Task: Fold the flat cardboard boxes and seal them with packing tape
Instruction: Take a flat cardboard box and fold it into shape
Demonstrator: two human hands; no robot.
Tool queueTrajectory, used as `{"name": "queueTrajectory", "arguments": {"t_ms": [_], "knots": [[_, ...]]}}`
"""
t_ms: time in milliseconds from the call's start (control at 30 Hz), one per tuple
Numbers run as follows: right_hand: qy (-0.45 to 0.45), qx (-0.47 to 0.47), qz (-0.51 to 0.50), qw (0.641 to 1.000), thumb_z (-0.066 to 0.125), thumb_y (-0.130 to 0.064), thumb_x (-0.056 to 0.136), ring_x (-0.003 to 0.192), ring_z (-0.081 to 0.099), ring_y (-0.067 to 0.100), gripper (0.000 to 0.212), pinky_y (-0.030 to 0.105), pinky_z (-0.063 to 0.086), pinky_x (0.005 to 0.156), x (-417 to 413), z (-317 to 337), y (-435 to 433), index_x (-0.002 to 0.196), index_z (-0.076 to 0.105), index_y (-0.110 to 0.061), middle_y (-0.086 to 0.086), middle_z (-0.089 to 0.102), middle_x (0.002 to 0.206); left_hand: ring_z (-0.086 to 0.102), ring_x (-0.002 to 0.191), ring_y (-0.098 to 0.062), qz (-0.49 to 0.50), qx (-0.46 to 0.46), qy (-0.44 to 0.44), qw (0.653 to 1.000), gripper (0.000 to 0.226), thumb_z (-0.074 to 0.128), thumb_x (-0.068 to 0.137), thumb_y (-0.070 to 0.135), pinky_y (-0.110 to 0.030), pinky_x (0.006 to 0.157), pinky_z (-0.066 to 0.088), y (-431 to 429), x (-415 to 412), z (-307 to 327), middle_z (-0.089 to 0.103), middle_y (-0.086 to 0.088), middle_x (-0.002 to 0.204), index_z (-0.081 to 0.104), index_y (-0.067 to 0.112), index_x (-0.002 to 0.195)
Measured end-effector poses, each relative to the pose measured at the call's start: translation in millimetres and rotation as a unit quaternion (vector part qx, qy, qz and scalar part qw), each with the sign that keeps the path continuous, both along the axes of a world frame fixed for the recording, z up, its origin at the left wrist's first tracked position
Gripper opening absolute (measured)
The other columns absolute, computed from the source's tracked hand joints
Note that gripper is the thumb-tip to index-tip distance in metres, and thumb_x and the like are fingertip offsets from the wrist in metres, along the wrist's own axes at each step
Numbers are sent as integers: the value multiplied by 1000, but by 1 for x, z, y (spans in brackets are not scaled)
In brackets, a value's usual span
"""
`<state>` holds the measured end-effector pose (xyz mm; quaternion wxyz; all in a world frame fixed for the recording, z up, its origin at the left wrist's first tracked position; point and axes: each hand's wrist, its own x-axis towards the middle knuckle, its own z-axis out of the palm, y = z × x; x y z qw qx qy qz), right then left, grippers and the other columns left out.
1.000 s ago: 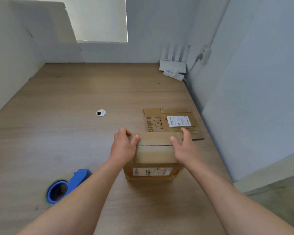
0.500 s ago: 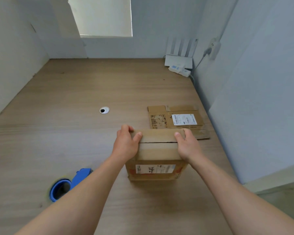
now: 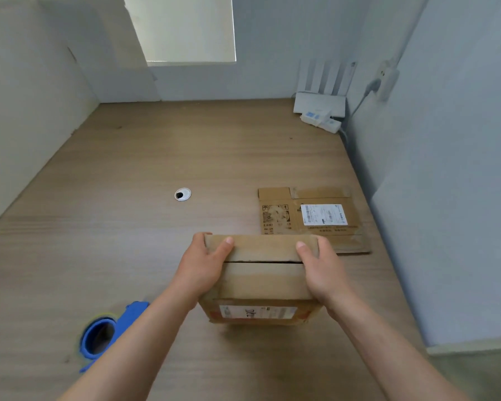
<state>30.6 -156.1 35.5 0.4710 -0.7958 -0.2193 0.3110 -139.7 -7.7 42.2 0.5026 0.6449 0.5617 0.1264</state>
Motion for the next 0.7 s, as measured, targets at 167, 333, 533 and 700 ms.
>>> {"name": "queueTrajectory", "arguments": {"t_ms": [167, 333, 533, 700], "knots": [[-45, -41, 42, 997, 47, -42, 102, 108, 58, 16, 24, 38, 45, 95, -3, -15, -1, 121, 49, -28, -14, 60, 111, 62, 95, -16, 35, 17, 25, 999, 32, 62, 92, 50, -39, 89, 50, -12, -7, -14, 65, 6, 100, 55, 24, 109], [-58, -37, 58, 996, 47, -42, 102, 109, 57, 15, 36, 34, 44, 92, -2, -17, 0, 132, 46, -22, -7, 61, 119, 60, 94, -10, 43, 20, 23, 999, 29, 62, 93, 47, -33, 80, 46, -14, -7, -10, 64, 8, 101, 55, 25, 112], [-112, -55, 75, 989, 44, -48, 100, 111, 59, 16, 45, 32, 44, 88, -25, -28, -37, 139, 40, -25, -7, 59, 125, 55, 93, -10, 6, 38, 43, 998, 37, 58, 95, 47, -42, 84, 51, -43, -28, -13, 54, 12, 103, 42, 33, 126], [-120, -55, 53, 990, 45, -45, 101, 106, 54, 10, 46, 27, 37, 85, -41, -34, -47, 142, 38, -26, -9, 56, 125, 55, 102, -19, -29, 39, 27, 998, 46, 55, 95, 49, -46, 90, 51, -50, -41, -22, 52, 3, 112, 36, 33, 133]]}}
